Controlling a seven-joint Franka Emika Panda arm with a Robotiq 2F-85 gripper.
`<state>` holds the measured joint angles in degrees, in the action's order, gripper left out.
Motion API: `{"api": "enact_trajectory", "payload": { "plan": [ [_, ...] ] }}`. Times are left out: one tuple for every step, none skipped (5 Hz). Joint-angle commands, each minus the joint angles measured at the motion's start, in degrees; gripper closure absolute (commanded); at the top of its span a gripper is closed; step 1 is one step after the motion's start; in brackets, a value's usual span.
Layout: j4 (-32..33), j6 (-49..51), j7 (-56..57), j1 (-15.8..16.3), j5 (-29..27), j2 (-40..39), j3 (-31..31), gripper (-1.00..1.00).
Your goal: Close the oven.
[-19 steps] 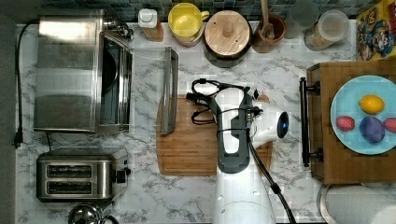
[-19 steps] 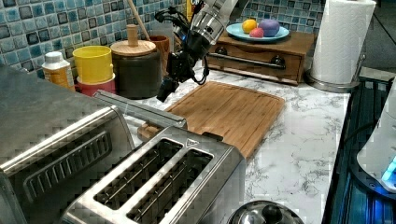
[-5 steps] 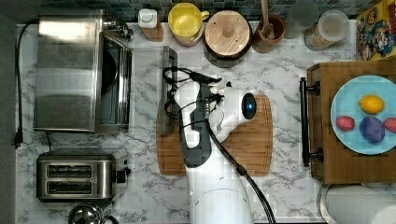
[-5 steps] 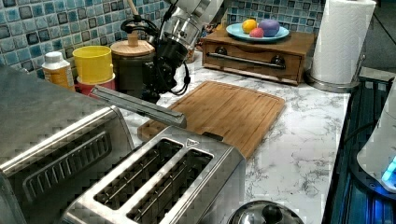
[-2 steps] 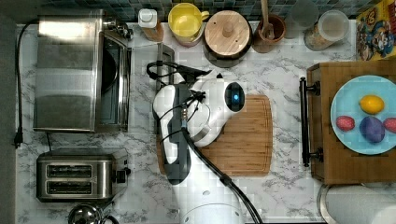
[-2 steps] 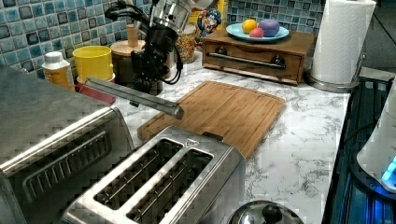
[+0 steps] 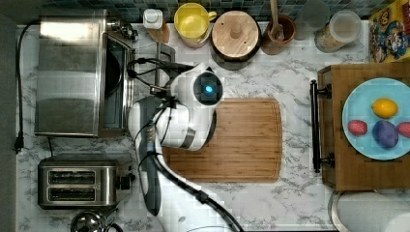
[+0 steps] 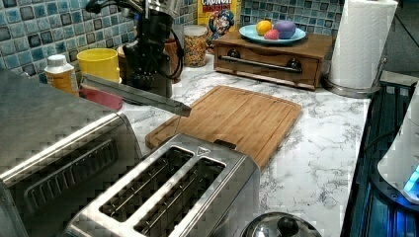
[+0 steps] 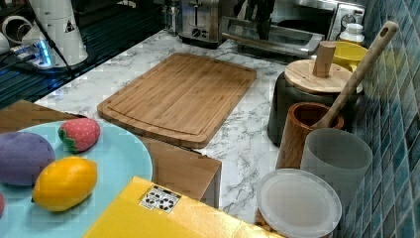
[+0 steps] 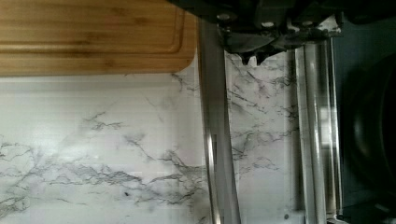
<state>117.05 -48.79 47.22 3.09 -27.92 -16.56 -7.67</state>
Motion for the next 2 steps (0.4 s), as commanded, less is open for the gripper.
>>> {"api": "enact_trajectory", "payload": {
  "plan": [
    [-20.65,4.85,-23.28,12.13,18.33,4.13,-8.93,1.0],
    [-27.69,13.09,-33.73,16.96,28.36,2.48,-5.23,1.0]
  ]
}}
